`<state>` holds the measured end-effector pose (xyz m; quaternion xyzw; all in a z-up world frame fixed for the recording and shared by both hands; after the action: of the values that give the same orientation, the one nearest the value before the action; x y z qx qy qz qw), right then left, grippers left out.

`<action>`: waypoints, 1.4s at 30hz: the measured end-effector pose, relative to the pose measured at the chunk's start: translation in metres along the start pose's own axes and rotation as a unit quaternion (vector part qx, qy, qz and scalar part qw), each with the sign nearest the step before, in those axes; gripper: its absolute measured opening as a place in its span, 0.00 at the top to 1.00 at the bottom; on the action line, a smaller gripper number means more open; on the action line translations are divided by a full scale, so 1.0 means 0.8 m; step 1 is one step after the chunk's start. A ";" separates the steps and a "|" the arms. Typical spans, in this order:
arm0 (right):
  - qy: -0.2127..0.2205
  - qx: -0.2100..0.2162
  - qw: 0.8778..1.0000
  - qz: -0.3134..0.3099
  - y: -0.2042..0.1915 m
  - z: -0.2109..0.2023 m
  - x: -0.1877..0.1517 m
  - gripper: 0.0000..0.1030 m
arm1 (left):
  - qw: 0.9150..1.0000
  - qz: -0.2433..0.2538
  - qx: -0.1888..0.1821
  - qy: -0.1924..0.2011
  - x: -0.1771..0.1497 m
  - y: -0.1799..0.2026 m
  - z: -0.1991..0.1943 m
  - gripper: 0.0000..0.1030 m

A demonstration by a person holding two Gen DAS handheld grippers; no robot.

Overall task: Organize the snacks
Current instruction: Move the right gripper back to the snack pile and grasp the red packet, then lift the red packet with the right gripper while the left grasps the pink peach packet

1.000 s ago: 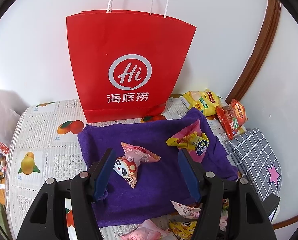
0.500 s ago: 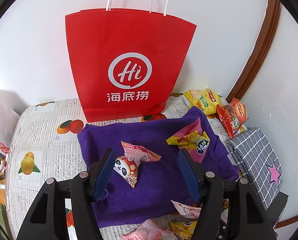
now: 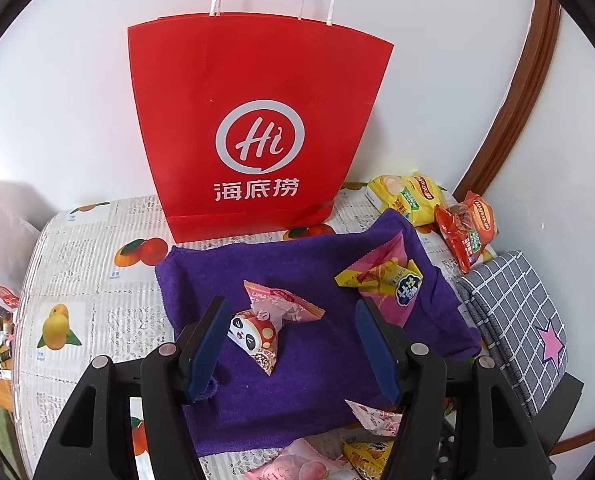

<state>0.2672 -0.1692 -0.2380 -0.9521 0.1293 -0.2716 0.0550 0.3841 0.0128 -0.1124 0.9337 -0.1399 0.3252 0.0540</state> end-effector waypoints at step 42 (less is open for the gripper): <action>-0.014 0.041 0.999 0.016 0.018 -0.055 -0.002 0.51 | 0.999 0.030 0.017 -0.019 -0.063 0.024 -0.031 0.39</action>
<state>0.2392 -0.1839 -0.2044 -0.9506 0.1323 -0.2626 0.0996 0.3258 0.0103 -0.1238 0.9358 -0.1638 0.3111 0.0260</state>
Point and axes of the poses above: each gripper's, at about its wrist camera, not at the fingertips, and z roughly the way its jaws point, y to its right, x to its top, the point moved 5 cm from there along z, roughly the way its jaws point, and after that the axes turned 13 degrees about z, right-handed, at the moved point
